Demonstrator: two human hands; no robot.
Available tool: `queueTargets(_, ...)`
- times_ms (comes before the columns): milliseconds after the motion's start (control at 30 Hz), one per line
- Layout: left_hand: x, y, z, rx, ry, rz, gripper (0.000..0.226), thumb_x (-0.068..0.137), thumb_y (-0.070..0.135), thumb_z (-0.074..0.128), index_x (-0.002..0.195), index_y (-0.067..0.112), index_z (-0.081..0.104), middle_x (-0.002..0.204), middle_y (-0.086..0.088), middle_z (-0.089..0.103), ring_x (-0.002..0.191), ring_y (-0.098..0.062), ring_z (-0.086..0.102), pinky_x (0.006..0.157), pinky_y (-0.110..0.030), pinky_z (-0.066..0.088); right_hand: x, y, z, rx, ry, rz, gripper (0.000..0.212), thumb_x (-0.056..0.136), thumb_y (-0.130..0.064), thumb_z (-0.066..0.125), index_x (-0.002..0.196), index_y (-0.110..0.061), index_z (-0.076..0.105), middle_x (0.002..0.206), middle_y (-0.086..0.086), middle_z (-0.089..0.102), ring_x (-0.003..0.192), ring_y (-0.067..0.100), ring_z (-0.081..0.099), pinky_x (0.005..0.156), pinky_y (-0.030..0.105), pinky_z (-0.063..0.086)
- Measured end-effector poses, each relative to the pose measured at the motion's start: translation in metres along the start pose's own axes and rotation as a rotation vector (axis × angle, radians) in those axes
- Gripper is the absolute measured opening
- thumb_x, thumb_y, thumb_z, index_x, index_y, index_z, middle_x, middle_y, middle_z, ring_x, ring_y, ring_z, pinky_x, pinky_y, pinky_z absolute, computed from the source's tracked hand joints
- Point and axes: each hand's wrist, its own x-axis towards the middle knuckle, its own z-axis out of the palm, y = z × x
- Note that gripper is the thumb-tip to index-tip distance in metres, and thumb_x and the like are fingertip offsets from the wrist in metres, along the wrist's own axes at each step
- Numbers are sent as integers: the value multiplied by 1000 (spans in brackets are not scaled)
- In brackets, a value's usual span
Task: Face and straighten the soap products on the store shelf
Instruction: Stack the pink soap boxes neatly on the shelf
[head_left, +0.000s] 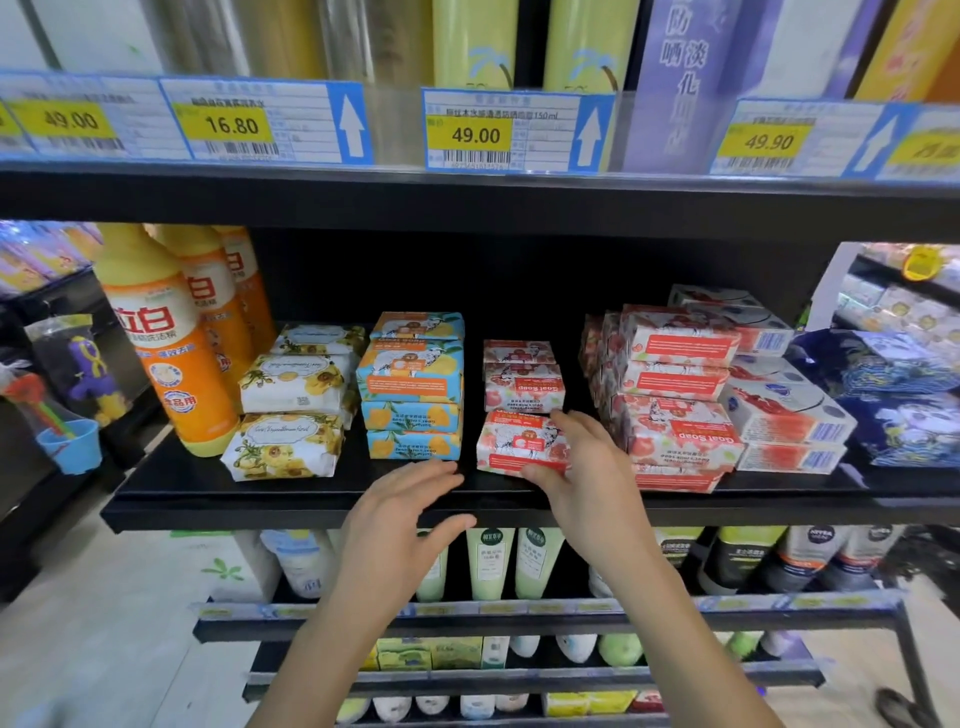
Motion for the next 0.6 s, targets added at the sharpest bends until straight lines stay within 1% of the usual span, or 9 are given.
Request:
queueTargets(67,-1,0,0,-8,7,-3,44,79,38,84,119,24,77,129,11,69,124,-1,53,107,-29,39,4,1,3,16,6,27,69,97,-21,70,158,-17,38,167,3,27,142,30,46,117,44,39)
queueTargets(100,-1,0,-1,-9,7,-4,43,80,38,84,120,25,76,130,12,68,125,0,52,107,-28,39,6,2,5,23,8,38,67,98,-20,68,158,-20,37,168,3,24,143,31,45,117,43,38)
queueTargets(200,-2,0,-2,-5,2,-7,43,81,41,82,121,27,76,130,15,68,127,-1,53,107,-28,40,8,2,8,51,25,42,65,100,-19,66,158,-23,37,169,3,19,148,26,39,116,37,35)
queueTargets(267,-2,0,-2,-6,2,-18,43,80,42,82,120,28,76,130,15,68,127,0,53,106,-28,40,6,2,10,56,51,44,67,98,-24,69,157,-21,38,167,2,25,149,23,36,117,33,33)
queueTargets(333,-2,0,-2,-9,7,-28,43,80,42,82,121,29,76,130,17,67,126,2,52,105,-26,41,7,1,11,47,76,53,67,96,-25,71,155,-18,40,162,1,36,146,22,41,116,32,34)
queueTargets(400,-3,-1,-1,-12,13,-31,43,80,43,82,120,30,76,129,21,65,126,4,50,105,-25,41,11,0,12,39,83,63,65,97,-21,71,154,-16,42,160,2,41,144,24,43,115,36,37)
queueTargets(500,-3,-1,-2,-17,8,-37,42,80,44,82,120,32,76,128,25,63,126,6,50,104,-24,41,21,-2,14,33,77,75,63,97,-17,70,154,-13,41,158,6,43,141,27,47,114,41,42)
queueTargets(600,-2,-1,-2,-18,6,-48,42,81,46,81,121,34,75,130,26,61,127,5,50,104,-24,42,30,-3,15,23,66,79,63,98,-14,69,154,-10,41,156,9,45,138,29,49,112,43,44)
